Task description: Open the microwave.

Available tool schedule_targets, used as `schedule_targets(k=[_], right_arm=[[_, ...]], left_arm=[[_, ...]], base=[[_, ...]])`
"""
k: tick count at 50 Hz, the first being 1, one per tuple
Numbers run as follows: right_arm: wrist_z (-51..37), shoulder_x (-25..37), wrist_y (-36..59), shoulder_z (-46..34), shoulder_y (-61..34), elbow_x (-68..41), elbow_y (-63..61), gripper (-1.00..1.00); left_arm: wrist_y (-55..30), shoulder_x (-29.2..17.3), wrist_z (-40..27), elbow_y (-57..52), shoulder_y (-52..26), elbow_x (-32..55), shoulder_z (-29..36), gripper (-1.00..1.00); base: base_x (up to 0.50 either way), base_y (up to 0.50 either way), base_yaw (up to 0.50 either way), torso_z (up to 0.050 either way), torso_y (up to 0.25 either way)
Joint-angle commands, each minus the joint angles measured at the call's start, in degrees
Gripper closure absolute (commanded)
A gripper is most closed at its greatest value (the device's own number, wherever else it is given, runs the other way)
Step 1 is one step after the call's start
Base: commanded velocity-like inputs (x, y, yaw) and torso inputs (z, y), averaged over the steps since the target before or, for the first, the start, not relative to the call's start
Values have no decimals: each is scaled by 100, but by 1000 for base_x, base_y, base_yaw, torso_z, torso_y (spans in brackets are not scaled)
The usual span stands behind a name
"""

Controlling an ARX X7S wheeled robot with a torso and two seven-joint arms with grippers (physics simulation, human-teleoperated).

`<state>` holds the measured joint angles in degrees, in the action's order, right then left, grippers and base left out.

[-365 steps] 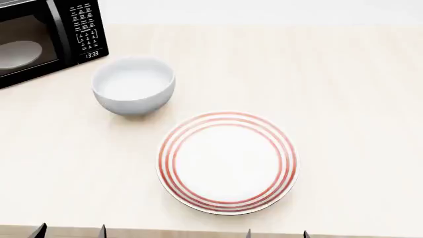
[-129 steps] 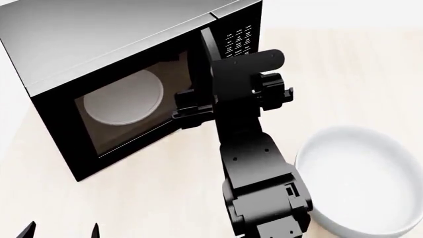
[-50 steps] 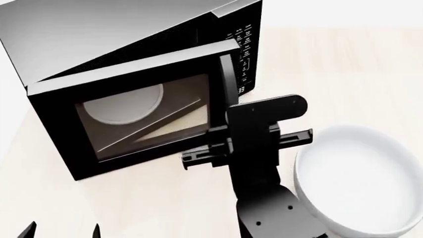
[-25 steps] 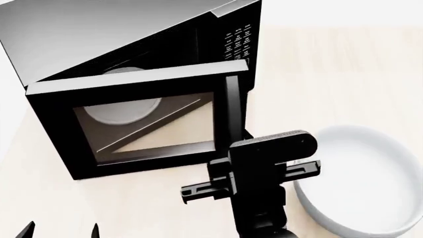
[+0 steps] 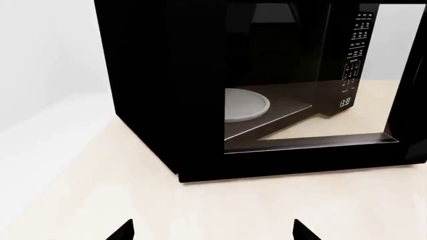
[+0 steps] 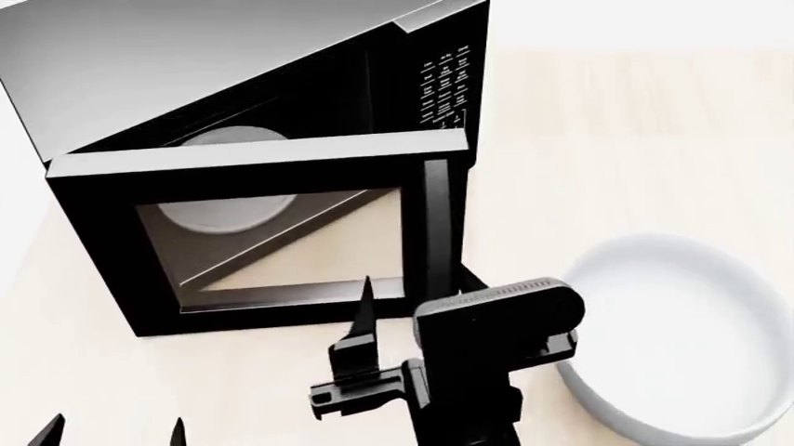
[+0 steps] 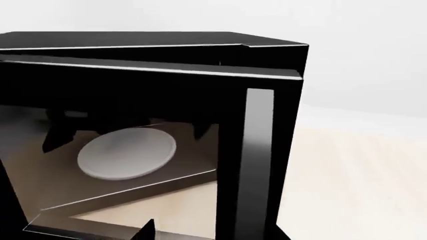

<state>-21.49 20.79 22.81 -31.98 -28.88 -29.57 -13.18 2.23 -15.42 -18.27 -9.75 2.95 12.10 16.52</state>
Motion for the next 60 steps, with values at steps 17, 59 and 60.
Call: schedule_targets(k=[17,59,60], right_arm=[[286,129,-486,251,-20,-293,-351,-100],[-2944,647,3886,1285,-2980,-3428,-3604,-100],[-2839,636,3937,1237,-3141,-3443,-3474,-100]], left_arm=[[10,-53,-56,-34,9,32,54,-100],[18,-123,-108,-115,23,75,170,-100],[14,-127,-110,-118,22,82,168,-100]], base=[[0,0,0,1,2],[0,0,0,0,0],[0,0,0,0,0]])
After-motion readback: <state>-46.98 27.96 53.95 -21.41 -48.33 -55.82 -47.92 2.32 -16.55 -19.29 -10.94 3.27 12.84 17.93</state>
